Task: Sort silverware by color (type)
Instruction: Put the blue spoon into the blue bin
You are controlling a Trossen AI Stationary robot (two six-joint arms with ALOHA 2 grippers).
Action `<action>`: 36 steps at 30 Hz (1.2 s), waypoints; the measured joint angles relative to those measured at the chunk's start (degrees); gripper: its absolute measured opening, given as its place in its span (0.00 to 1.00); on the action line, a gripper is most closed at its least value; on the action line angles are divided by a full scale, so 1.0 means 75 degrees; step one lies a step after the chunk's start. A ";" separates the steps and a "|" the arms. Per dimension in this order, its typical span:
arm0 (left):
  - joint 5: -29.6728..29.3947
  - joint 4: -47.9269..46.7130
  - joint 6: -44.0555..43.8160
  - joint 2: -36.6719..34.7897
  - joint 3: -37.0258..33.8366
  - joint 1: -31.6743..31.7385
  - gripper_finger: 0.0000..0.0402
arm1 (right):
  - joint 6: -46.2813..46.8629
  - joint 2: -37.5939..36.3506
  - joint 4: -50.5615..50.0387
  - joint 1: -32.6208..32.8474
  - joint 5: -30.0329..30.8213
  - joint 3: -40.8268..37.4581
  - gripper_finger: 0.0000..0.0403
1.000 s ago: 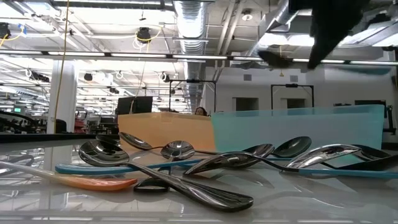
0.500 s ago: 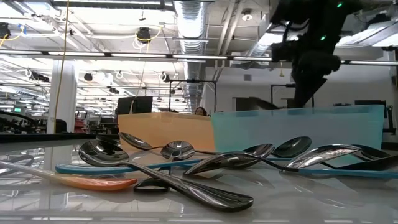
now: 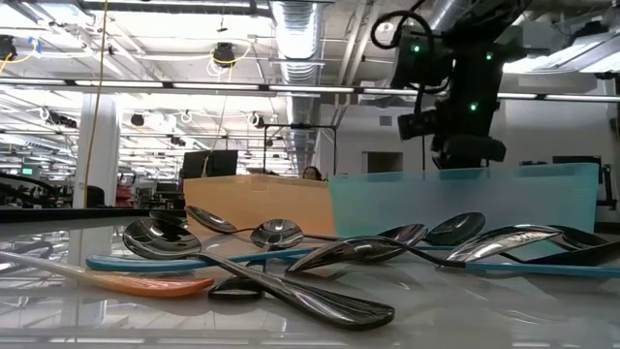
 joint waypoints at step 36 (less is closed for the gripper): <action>-0.0023 -0.0514 0.0000 0.0000 0.0000 -0.0002 0.30 | -0.0071 -0.0384 0.0092 -0.0250 -0.0274 0.0270 0.17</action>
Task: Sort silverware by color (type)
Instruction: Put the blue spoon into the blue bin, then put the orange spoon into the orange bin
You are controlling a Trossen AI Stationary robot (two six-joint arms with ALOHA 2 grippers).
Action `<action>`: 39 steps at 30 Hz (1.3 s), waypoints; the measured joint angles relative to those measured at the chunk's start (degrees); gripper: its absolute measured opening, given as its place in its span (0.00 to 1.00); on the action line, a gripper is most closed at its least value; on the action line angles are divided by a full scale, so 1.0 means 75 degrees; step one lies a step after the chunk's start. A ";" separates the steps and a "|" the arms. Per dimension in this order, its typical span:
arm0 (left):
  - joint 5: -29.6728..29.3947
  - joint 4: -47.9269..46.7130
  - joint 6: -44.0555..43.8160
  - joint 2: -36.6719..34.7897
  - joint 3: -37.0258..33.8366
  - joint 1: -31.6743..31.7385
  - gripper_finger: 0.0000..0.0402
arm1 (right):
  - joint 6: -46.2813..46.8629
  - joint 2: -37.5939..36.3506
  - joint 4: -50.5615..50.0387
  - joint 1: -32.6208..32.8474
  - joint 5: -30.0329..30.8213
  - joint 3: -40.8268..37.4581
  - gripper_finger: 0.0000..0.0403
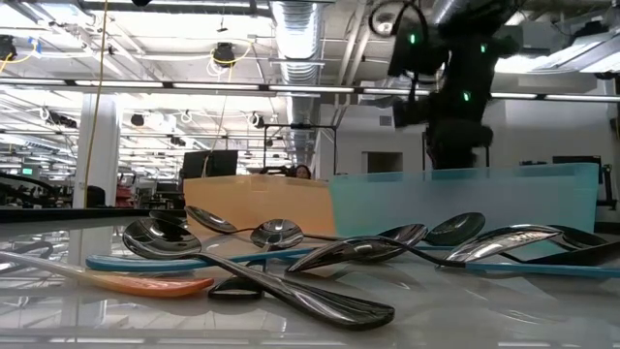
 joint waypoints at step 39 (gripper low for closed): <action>0.4056 -0.3565 0.1217 -0.0020 -0.0465 0.1482 0.36 | 0.0479 -0.4829 -0.2535 0.1761 -0.0742 0.0701 0.17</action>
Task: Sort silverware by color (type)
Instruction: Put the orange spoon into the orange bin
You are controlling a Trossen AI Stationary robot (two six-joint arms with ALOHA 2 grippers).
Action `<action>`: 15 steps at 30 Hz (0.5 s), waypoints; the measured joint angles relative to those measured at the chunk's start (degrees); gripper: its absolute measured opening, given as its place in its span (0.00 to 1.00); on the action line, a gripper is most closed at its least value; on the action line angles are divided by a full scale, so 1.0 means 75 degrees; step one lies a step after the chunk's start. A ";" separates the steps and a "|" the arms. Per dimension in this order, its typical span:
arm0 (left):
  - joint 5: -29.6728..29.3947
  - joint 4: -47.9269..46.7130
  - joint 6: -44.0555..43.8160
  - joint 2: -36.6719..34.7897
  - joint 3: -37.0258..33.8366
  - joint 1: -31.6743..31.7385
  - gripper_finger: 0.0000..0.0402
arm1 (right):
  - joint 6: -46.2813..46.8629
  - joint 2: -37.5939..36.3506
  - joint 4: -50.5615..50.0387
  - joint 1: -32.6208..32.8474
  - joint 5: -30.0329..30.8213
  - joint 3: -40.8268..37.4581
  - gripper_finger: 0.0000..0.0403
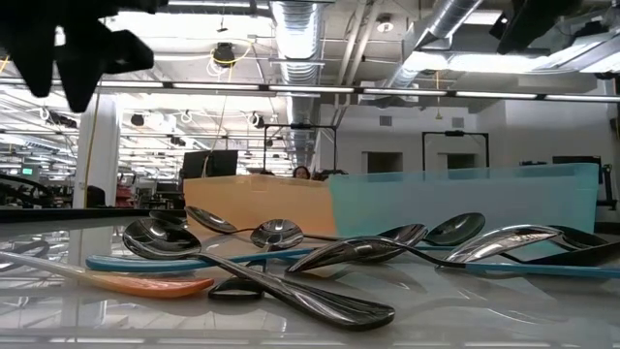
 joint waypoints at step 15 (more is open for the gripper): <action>0.0623 0.0548 -0.0013 -0.0801 -0.1296 -0.1033 0.36 | 0.0357 0.0096 0.0509 0.0142 0.0026 -0.0860 0.17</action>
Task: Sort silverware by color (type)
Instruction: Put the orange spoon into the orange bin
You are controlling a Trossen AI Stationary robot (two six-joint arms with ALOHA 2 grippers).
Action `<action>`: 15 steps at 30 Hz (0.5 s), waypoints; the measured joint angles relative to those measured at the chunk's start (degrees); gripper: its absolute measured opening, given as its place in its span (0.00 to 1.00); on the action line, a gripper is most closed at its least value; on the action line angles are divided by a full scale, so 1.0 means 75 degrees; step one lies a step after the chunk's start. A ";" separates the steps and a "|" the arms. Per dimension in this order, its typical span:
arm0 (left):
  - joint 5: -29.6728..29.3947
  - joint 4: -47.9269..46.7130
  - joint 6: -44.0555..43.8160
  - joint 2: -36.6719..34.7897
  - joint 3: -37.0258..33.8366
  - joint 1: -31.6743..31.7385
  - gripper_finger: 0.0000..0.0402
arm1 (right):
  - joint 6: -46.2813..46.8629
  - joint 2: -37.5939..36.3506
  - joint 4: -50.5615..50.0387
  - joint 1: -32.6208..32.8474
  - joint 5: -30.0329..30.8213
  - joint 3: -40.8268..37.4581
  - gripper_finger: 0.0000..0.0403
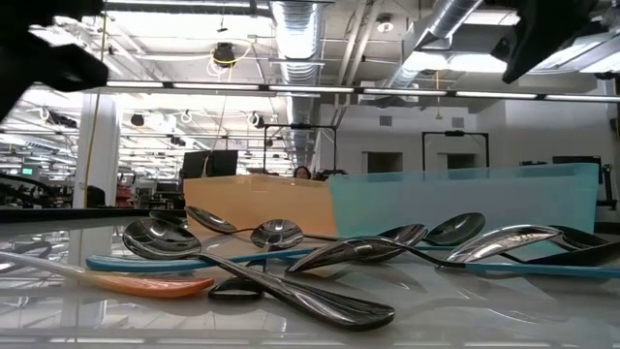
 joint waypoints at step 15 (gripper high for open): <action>-0.0458 0.0569 -0.0061 -0.2026 -0.2472 -0.0231 0.36 | 0.0293 0.0696 0.1234 -0.0819 0.0042 -0.0136 0.17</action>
